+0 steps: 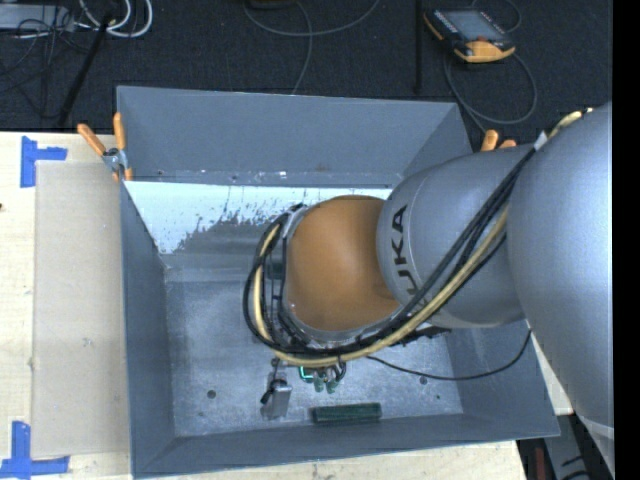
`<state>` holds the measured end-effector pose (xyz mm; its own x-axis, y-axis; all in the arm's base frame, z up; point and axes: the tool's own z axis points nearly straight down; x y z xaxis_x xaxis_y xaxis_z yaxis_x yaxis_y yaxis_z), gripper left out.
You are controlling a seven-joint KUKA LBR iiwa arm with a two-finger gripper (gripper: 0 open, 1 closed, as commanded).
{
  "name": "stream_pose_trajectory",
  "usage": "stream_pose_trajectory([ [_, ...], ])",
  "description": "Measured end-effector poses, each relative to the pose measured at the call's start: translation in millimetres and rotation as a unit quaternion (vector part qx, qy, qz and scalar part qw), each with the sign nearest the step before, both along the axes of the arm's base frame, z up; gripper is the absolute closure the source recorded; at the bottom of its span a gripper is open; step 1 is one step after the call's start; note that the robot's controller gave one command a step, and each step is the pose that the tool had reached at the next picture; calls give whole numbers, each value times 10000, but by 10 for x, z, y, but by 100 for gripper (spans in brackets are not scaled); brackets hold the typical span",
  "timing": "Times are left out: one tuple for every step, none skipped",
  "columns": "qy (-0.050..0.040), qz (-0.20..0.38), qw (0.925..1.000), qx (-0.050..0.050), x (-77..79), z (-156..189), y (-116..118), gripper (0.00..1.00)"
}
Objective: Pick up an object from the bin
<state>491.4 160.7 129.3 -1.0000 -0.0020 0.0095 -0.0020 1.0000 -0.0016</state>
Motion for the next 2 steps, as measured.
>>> stream_pose_trajectory([
  [-71,-103,9999,0,270,442,-394,0],
  [-15,1347,9909,7,-133,-250,-1210,0],
])
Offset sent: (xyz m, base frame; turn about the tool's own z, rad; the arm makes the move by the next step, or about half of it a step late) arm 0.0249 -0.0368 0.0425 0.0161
